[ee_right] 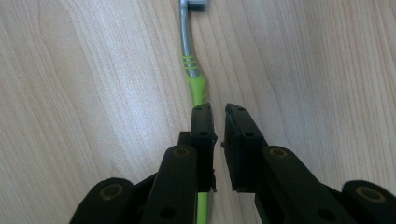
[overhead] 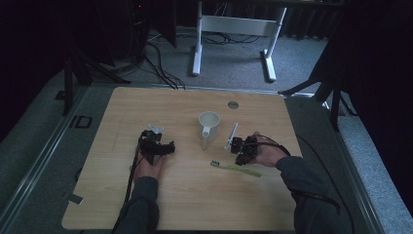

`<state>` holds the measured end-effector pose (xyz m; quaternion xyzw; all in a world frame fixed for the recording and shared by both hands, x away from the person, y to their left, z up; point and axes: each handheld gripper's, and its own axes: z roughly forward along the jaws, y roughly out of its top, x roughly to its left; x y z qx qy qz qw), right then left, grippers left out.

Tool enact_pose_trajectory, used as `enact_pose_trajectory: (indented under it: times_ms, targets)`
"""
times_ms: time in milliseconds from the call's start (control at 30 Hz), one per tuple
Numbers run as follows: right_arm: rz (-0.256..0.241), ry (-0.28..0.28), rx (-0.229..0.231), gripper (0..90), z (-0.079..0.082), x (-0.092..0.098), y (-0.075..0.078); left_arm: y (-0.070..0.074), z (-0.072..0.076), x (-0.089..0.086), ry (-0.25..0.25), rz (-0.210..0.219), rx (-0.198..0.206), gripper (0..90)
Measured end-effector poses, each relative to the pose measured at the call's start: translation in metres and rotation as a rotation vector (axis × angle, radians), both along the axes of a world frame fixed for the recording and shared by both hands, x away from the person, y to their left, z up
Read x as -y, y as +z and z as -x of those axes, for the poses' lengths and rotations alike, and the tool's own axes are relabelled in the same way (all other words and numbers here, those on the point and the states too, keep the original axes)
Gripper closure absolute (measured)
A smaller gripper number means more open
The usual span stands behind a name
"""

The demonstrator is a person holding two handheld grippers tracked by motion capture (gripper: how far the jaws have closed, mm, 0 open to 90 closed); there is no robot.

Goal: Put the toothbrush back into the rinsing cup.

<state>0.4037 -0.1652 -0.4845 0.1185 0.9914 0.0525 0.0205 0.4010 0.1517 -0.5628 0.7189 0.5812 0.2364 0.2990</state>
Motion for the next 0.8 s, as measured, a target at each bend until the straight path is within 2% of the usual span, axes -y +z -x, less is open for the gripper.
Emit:
enact_pose_trajectory:
  times_ms: [800]
  targets:
    - [0.054,0.045,-0.021,81.8,0.002,-0.014,-0.007,0.000,0.000,0.000,0.000,0.000,0.000,13.3]
